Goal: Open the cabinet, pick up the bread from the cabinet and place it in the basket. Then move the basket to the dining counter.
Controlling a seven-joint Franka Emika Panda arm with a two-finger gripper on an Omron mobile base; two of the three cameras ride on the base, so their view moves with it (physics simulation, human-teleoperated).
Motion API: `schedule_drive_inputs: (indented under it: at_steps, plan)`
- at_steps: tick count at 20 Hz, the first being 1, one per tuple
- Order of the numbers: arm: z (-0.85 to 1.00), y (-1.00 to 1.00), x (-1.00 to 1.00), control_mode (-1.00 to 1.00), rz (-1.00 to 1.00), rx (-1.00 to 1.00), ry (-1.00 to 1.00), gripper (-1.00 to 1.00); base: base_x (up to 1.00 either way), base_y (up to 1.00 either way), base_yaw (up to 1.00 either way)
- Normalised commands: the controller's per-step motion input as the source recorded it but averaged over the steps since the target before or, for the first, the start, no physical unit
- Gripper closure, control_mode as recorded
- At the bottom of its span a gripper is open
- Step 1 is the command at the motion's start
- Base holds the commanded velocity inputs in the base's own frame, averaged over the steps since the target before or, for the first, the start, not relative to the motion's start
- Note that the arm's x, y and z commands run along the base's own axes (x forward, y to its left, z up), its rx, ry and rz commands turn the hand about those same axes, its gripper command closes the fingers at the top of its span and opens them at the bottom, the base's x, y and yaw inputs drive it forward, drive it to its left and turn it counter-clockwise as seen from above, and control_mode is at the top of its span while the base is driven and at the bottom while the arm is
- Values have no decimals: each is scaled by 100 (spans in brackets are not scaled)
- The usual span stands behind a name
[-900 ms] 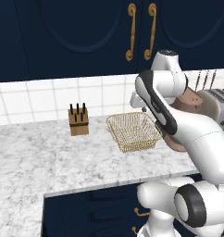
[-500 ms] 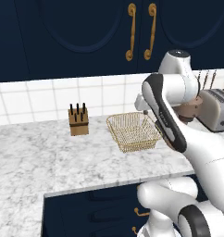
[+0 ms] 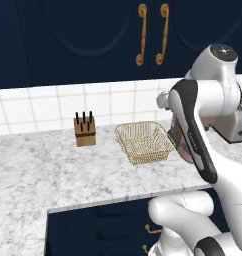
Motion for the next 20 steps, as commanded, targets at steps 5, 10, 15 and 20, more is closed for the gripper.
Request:
schedule_drive_inputs:
  at_steps: [5,10,15,20]
  plan:
    - [91,-25,0,-100,0,-2,-9,-100,0,0,0]
    - [53,-2,15,-100,0,0,-13,-100,0,0,0]
    - [58,-1,22,-100,1,0,-18,-100,0,0,0]
    - [38,0,26,-100,3,0,-20,-100,0,0,0]
